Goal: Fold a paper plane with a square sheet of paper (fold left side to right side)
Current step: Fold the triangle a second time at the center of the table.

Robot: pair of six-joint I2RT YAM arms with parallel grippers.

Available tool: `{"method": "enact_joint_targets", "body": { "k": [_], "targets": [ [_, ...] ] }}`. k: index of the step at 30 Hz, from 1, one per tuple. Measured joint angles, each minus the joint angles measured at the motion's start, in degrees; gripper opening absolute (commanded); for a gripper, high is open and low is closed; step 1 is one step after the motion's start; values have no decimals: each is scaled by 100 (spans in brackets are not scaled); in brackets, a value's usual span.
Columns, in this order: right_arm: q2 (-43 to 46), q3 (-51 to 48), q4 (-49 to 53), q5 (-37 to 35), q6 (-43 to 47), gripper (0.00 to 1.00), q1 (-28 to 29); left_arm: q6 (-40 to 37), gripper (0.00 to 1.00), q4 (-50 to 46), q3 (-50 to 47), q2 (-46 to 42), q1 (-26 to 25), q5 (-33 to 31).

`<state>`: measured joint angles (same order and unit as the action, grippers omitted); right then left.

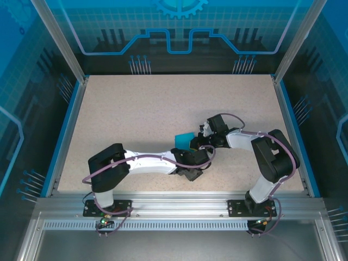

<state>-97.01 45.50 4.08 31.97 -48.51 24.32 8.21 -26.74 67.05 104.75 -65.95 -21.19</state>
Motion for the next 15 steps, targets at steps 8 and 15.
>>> {"method": "enact_joint_targets", "body": {
  "k": [8,15],
  "targets": [
    [-52,15,170,-35,114,17,0,-103,23,-2,0,-20,0,-70],
    [-52,87,330,-87,251,18,0,-74,6,4,-109,-304,52,-15]
  ]
}}
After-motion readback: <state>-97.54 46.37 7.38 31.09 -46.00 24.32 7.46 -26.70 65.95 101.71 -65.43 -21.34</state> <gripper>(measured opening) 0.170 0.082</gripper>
